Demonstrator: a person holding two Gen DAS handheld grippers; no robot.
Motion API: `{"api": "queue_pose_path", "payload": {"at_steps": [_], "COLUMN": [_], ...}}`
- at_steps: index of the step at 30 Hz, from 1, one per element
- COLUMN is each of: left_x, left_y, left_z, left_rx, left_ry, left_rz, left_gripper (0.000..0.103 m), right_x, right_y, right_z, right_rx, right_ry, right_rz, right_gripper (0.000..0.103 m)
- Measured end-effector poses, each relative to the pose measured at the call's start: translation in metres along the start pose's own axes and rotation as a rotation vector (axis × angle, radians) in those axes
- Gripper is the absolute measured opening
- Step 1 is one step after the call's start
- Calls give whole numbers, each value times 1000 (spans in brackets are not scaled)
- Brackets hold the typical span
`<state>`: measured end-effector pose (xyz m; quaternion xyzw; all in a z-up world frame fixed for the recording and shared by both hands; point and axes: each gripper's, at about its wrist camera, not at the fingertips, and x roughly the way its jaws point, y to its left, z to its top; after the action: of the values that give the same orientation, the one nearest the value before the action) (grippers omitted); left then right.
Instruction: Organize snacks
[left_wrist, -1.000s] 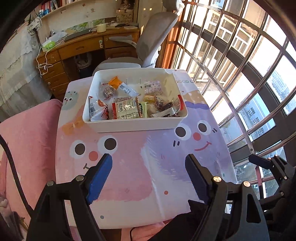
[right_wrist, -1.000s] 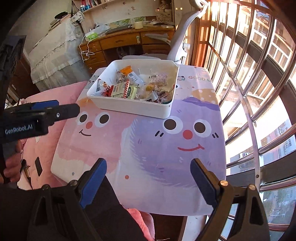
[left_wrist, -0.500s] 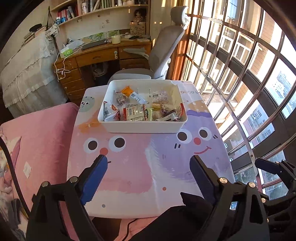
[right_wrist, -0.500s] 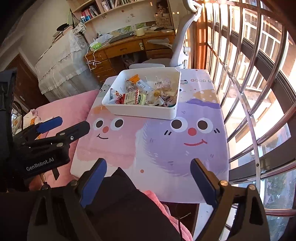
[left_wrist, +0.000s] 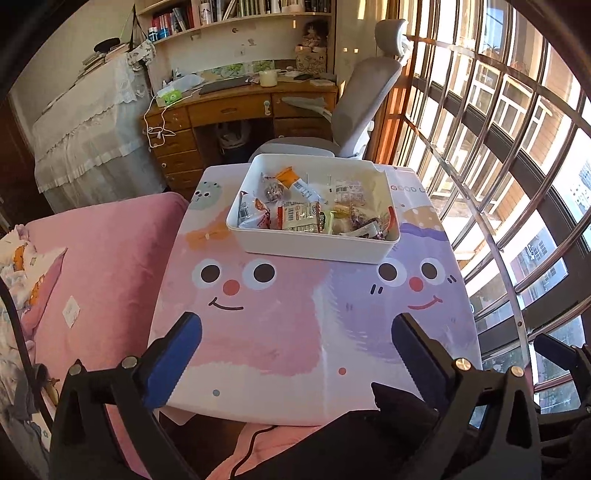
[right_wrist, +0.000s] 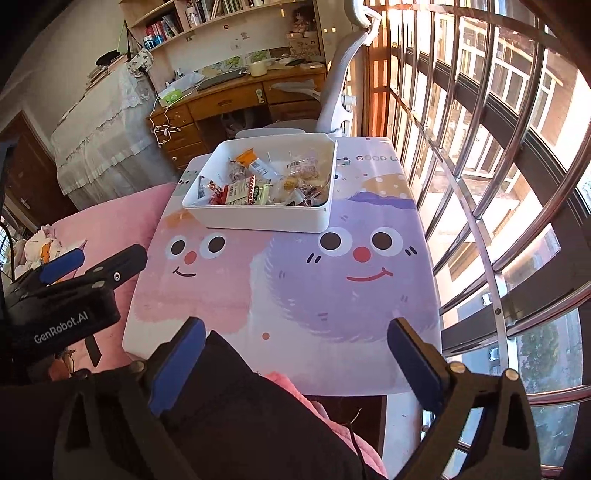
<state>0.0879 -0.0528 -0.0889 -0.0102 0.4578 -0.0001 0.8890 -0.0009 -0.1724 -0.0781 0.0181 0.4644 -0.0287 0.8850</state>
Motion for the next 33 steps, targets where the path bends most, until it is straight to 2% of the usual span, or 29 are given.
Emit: {"api": "queue_pose_path", "payload": {"at_steps": [6, 33], "left_x": [3, 20], "left_y": [-10, -15], "left_z": [-2, 0], "left_rx": [29, 56], "left_ry": [13, 67], "left_rz": [-2, 11], "left_gripper": [102, 102], "right_x": [-1, 20], "right_y": [-2, -9], "right_z": [1, 8], "right_rx": [-2, 23], "right_ry": [-16, 54], "right_rz": [-17, 6], "right_gripper": [103, 103]}}
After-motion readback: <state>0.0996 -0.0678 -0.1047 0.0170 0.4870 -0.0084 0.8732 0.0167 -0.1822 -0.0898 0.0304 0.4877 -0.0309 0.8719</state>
